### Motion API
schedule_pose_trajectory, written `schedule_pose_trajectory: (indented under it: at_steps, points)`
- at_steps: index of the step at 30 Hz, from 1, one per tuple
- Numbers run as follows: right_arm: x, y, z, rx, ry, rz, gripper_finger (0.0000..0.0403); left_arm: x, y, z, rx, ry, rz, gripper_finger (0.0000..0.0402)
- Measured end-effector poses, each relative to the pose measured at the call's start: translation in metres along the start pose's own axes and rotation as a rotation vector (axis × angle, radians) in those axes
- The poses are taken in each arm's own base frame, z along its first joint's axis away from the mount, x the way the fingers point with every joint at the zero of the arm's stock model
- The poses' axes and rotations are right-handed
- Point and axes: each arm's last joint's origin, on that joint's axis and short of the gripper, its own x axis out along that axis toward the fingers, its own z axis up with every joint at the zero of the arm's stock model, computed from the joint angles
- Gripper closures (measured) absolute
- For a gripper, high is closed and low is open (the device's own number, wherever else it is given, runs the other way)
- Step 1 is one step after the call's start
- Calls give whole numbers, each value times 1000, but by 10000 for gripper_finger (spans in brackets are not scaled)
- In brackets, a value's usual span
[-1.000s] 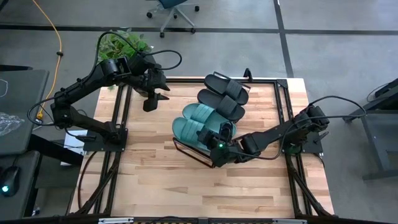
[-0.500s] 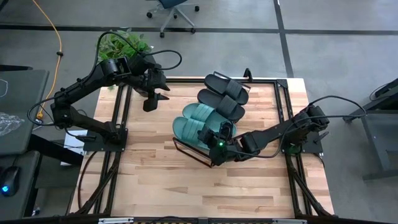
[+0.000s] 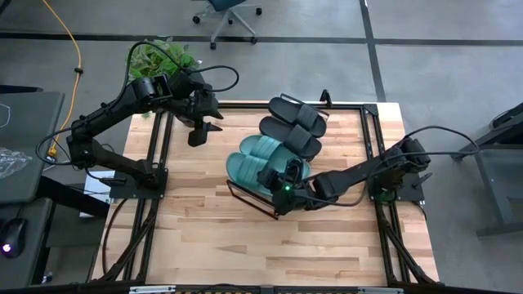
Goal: Pick and place slides into the shelf
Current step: Put the green slipper on the shelf
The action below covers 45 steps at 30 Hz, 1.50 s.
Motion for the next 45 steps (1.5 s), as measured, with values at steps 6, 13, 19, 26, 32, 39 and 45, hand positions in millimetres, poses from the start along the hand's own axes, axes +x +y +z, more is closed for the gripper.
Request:
schedule_pose_trajectory:
  at_steps: [6,13,19,26,32,39,45]
  points:
    - [7,-4,-7,29,2,2,383,0,0,0,-1,0,0,228]
    - [8,-3,-7,34,5,10,322,0,0,0,-1,1,0,228]
    - [8,-3,-7,34,5,12,293,0,0,0,-1,2,-1,228]
    - [2,-2,-11,-16,-23,48,284,0,-1,-2,-5,15,-7,228]
    - [-7,-5,-15,-67,-24,50,283,0,-3,-6,-4,60,-28,228]
    - [-18,-16,-22,-132,-8,3,283,-1,-6,-9,-7,72,-95,228]
    - [-30,-22,-29,-219,-12,8,283,-2,-12,-11,-26,45,-264,228]
